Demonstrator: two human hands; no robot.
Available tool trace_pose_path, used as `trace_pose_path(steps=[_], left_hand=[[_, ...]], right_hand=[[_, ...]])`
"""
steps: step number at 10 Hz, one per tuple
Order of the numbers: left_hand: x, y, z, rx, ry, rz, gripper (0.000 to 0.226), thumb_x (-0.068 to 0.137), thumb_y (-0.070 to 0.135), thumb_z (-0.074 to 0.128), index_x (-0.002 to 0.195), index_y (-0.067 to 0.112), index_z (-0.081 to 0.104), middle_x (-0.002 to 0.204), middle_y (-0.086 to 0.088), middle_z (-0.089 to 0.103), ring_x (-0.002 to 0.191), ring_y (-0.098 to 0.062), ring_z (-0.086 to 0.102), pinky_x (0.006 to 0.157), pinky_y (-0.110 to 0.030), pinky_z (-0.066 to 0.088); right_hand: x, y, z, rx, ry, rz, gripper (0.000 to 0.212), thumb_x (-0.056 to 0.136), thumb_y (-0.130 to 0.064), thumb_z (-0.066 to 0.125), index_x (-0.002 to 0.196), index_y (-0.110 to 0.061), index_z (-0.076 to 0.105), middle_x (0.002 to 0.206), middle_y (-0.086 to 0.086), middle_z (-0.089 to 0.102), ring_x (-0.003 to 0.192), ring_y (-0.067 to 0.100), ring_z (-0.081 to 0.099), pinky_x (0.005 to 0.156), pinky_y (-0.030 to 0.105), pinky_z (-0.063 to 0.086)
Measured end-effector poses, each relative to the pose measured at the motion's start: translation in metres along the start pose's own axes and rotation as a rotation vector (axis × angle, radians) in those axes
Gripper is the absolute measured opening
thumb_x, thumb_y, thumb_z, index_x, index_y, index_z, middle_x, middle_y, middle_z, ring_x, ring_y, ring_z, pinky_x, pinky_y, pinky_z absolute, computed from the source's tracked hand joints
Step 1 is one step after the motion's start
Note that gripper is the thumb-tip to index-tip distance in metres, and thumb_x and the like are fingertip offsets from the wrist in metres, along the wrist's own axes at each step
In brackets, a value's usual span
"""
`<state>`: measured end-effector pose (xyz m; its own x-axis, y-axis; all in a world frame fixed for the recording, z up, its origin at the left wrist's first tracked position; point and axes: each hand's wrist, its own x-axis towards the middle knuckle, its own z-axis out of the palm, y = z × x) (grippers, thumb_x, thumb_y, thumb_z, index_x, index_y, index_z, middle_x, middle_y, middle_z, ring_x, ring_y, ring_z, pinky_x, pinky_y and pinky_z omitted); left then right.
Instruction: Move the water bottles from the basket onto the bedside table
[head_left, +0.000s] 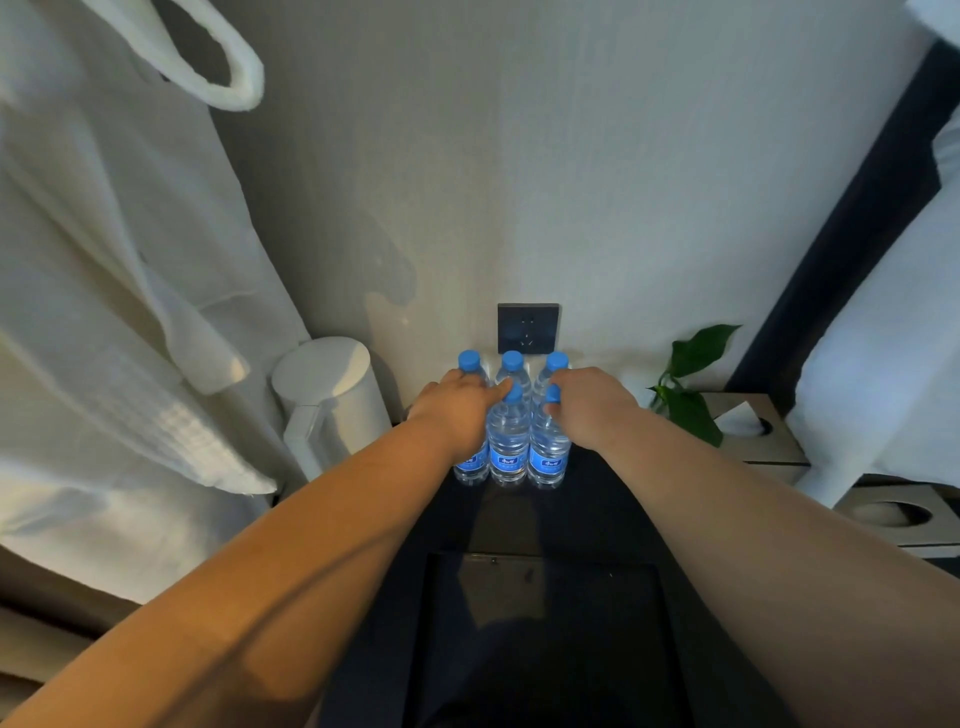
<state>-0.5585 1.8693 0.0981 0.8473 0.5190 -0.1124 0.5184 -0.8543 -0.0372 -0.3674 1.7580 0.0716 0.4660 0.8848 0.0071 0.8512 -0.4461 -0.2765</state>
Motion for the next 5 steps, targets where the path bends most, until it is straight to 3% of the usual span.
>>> trace_pose_path(steps=[2,4,5], left_hand=[[-0.001,0.001,0.000,-0.018,0.012,0.001,0.084,0.092,0.014,0.063,0.161,0.037,0.022,0.156,-0.004,0.045,0.141,-0.030,0.038,0.109,-0.049,0.044],[-0.004,0.000,0.006,-0.049,0.060,0.017,0.079,0.095,0.022,0.060,0.162,0.035,0.021,0.162,-0.003,0.037,0.147,-0.029,0.031,0.115,-0.048,0.038],[-0.009,0.001,0.004,-0.122,0.084,0.016,0.079,0.097,0.032,0.059,0.163,0.034,0.017,0.166,-0.005,0.029,0.150,-0.029,0.025,0.118,-0.046,0.033]], right_hand=[[-0.004,-0.002,-0.003,-0.007,-0.031,0.007,0.041,0.098,-0.038,0.063,0.135,-0.021,0.056,0.115,0.008,0.066,0.084,0.019,0.052,0.071,0.033,0.041],[-0.026,-0.005,0.000,0.055,0.008,0.035,0.071,0.096,-0.044,0.065,0.153,-0.018,0.032,0.117,0.011,0.066,0.099,0.029,0.065,0.072,0.037,0.047],[-0.041,0.001,0.002,0.067,-0.026,0.068,0.062,0.096,-0.048,0.060,0.144,-0.017,0.037,0.110,0.007,0.066,0.090,0.024,0.061,0.067,0.035,0.044]])
